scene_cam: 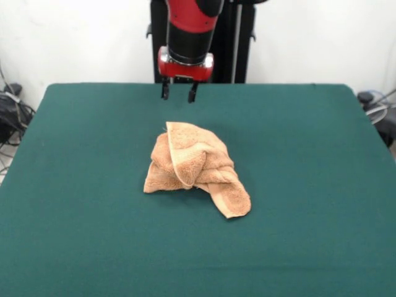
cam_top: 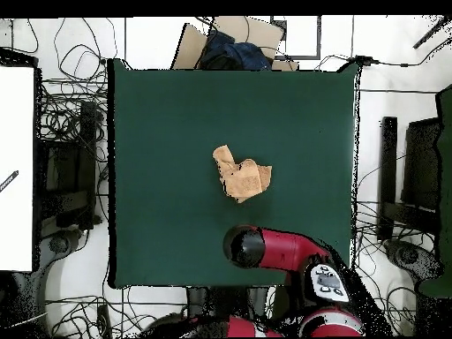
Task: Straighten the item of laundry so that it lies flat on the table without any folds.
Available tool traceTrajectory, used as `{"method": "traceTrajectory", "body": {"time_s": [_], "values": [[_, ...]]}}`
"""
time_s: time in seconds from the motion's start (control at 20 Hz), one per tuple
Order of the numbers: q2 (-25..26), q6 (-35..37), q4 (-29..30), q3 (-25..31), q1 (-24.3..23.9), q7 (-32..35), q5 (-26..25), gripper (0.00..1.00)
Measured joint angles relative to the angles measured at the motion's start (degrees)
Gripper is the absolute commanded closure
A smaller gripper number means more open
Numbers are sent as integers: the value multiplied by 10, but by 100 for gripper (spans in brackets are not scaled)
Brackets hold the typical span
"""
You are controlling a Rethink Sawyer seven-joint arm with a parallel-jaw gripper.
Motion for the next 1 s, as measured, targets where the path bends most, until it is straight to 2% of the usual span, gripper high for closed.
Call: {"method": "traceTrajectory", "body": {"time_s": [0.8,1.0], "values": [[7,4,-14,1,2,0,0,0],[-1,-14,-14,4,-6,0,-11,0]]}}
